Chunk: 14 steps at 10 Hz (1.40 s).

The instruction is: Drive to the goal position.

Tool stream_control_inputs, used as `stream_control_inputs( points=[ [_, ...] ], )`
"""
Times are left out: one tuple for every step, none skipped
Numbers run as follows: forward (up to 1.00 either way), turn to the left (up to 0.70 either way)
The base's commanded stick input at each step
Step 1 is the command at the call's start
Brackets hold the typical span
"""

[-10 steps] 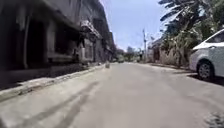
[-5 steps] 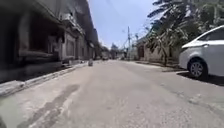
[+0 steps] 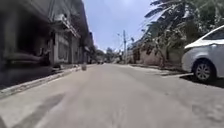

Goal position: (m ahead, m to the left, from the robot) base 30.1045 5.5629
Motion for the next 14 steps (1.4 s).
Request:
stream_control_inputs(
  points=[
    [1.0, -0.39],
    [1.0, -0.39],
    [1.0, -0.39],
    [1.0, -0.39],
    [1.0, 0.01],
    [1.0, 0.01],
    [1.0, 0.01],
    [1.0, 0.01],
    [1.0, 0.01],
    [1.0, 0.01],
    [1.0, 0.01],
    [1.0, 0.01],
    [1.0, 0.01],
    [1.0, 0.01]
  ],
)
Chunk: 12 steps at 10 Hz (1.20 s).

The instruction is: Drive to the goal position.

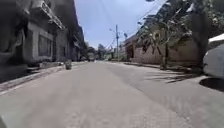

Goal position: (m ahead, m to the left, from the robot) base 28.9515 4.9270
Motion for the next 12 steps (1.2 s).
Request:
stream_control_inputs(
  points=[
    [1.0, -0.28],
    [1.0, -0.39],
    [1.0, -0.39],
    [1.0, -0.39],
    [1.0, -0.19],
    [1.0, 0.01],
    [1.0, 0.01],
    [1.0, 0.01],
    [1.0, 0.01],
    [1.0, 0.01],
    [1.0, 0.01],
    [1.0, 0.01]
  ],
)
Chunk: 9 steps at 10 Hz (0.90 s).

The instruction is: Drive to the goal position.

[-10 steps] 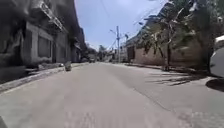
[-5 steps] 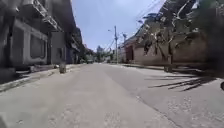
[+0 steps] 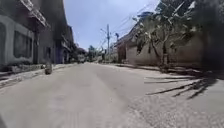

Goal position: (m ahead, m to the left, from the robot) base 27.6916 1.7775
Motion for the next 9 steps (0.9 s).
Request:
stream_control_inputs(
  points=[
    [1.0, 0.01],
    [1.0, 0.01],
    [1.0, 0.01],
    [1.0, 0.01],
    [1.0, 0.01],
    [1.0, 0.01],
    [1.0, 0.01],
    [1.0, 0.01],
    [1.0, 0.01]
  ],
)
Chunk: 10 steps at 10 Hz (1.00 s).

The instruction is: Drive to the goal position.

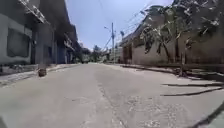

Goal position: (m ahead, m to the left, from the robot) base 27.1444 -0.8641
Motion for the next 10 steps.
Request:
stream_control_inputs(
  points=[
    [1.0, 0.01],
    [1.0, 0.01],
    [1.0, 0.01],
    [1.0, 0.24],
    [1.0, 0.4],
    [1.0, 0.37],
    [1.0, 0.01],
    [1.0, 0.01],
    [1.0, 0.01],
    [1.0, 0.01]
  ],
)
